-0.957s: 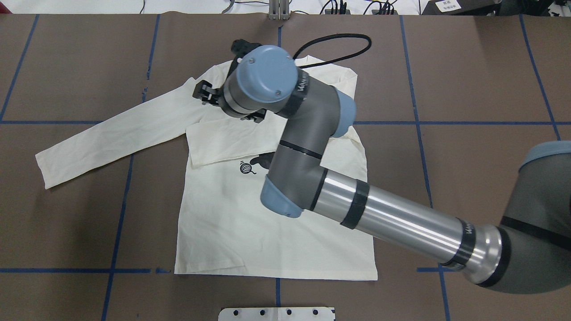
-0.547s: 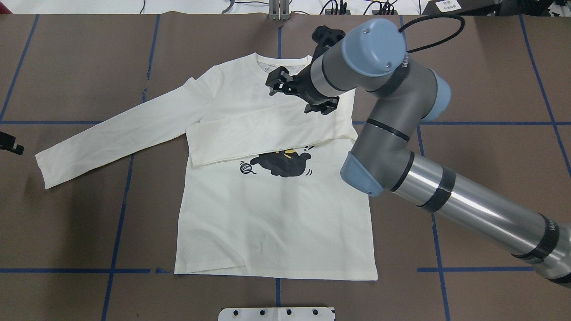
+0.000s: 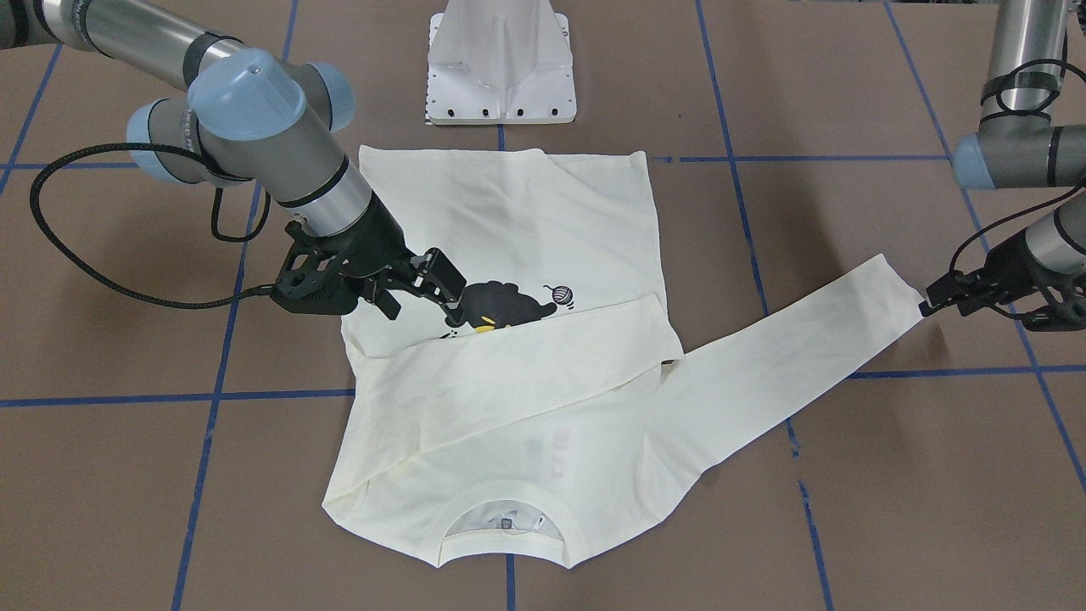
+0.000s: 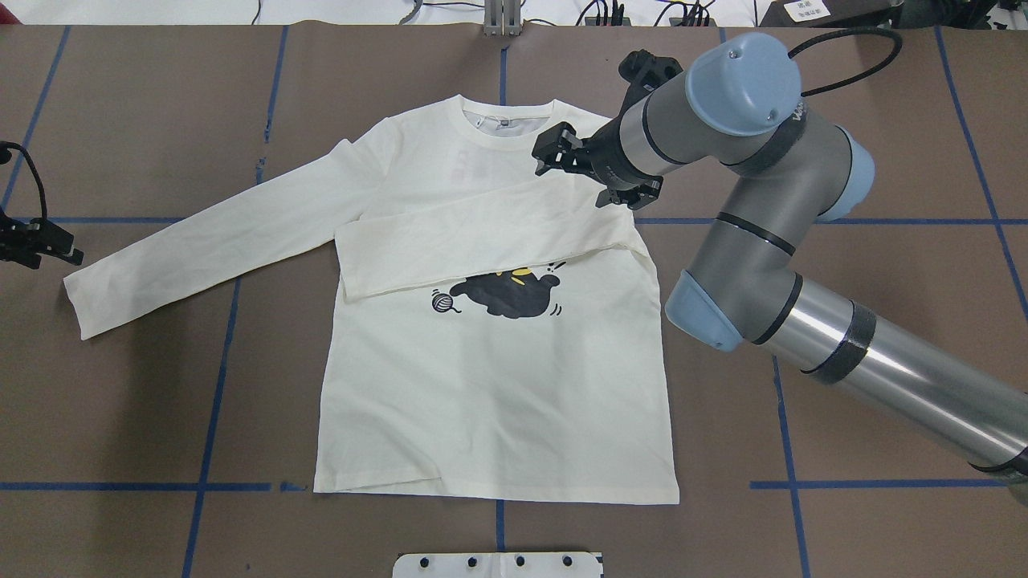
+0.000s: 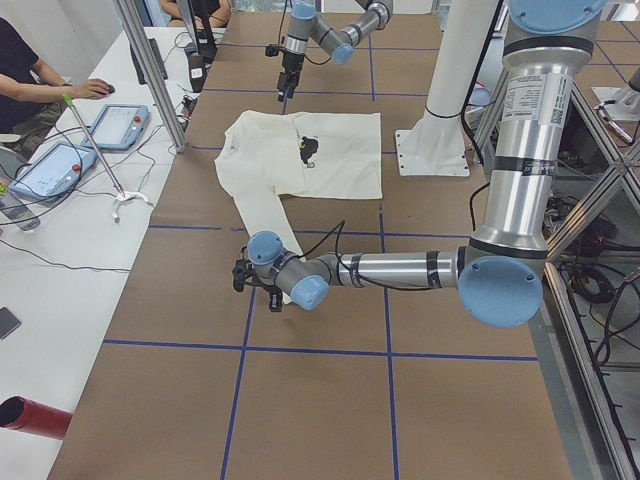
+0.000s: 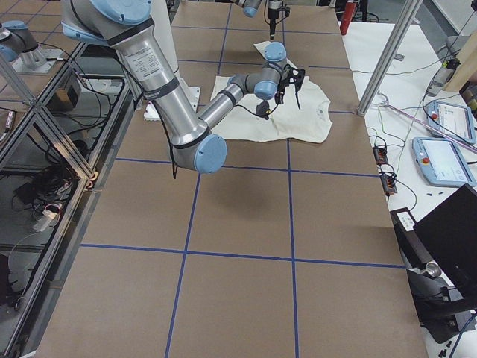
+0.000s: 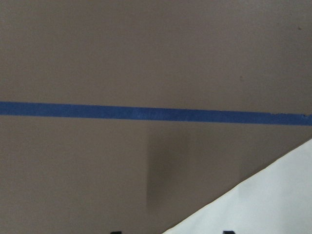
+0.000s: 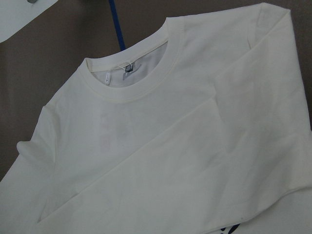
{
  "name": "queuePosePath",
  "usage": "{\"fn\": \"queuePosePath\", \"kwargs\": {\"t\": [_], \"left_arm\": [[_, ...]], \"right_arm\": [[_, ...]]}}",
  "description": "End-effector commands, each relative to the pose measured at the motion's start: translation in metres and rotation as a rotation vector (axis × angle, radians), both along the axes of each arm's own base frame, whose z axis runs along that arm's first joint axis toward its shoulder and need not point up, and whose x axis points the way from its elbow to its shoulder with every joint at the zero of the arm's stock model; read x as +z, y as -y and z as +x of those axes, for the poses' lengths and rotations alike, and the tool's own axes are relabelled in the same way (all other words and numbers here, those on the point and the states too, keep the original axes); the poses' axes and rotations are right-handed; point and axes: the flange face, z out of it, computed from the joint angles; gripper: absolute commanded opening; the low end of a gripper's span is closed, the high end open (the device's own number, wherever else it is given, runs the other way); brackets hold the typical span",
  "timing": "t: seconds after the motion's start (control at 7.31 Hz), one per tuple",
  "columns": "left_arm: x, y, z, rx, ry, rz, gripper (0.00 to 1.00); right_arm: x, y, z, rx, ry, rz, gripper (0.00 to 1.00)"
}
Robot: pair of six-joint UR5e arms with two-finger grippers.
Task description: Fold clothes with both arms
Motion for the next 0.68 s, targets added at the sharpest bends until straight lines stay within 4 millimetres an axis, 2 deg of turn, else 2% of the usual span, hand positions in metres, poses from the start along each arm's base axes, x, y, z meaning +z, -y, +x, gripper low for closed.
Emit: {"fn": "queuePosePath", "kwargs": {"t": [0.0,0.55], "left_arm": [[0.0041,-0.0052,0.0145,0.027,0.005,-0.007,0.72],[0.0043,-0.0073,0.0201,0.041,0.005,-0.005,0.66]], "right_arm": [[0.0008,-0.0002,0.0004,0.0,-0.001,0.001,0.99],[0.0006,0.0007,0.0014,0.003,-0.001,0.004,0.99]]}}
